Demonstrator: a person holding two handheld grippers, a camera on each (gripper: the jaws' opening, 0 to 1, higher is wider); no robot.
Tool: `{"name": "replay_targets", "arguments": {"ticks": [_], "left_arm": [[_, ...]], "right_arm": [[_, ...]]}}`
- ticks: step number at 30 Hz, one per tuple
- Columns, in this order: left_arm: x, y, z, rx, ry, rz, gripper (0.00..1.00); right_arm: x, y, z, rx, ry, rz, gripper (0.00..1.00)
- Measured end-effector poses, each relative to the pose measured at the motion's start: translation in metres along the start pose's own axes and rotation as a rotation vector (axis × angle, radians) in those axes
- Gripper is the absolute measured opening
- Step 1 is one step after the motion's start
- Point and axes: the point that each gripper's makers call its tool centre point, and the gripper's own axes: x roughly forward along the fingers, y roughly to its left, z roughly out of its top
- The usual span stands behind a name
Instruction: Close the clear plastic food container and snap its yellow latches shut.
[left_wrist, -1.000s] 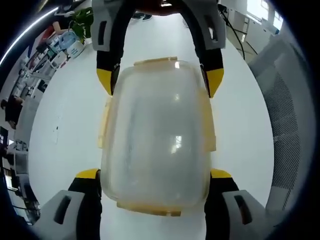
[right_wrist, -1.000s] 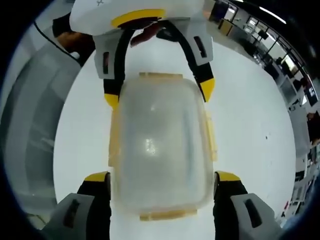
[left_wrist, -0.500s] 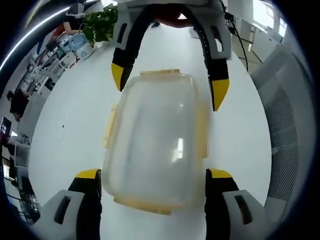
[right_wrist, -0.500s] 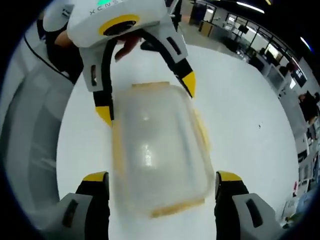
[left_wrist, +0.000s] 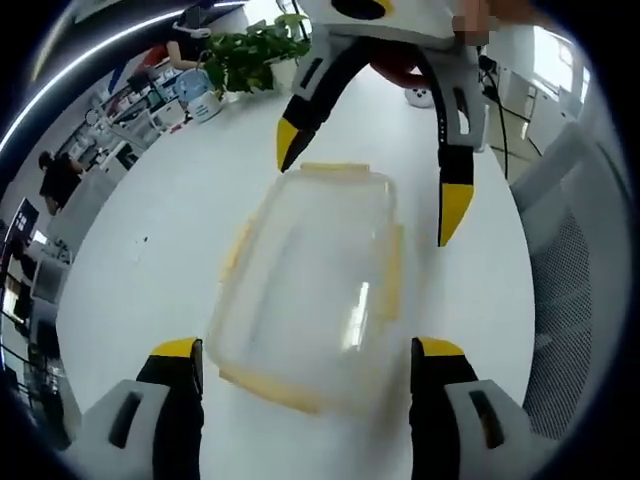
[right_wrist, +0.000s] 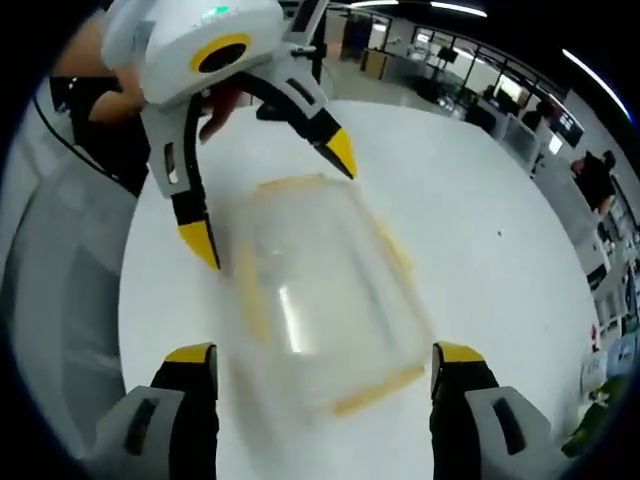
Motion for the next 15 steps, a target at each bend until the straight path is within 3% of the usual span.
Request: {"name": "replay_targets", "arguments": {"ticks": [15], "left_arm": [[-0.018,-0.011,-0.005,-0.052,-0.041,0.062,0.87]], "right_arm": [[-0.014,0.007,-0.01,0.087,-0.046,-0.063,0.89]]}}
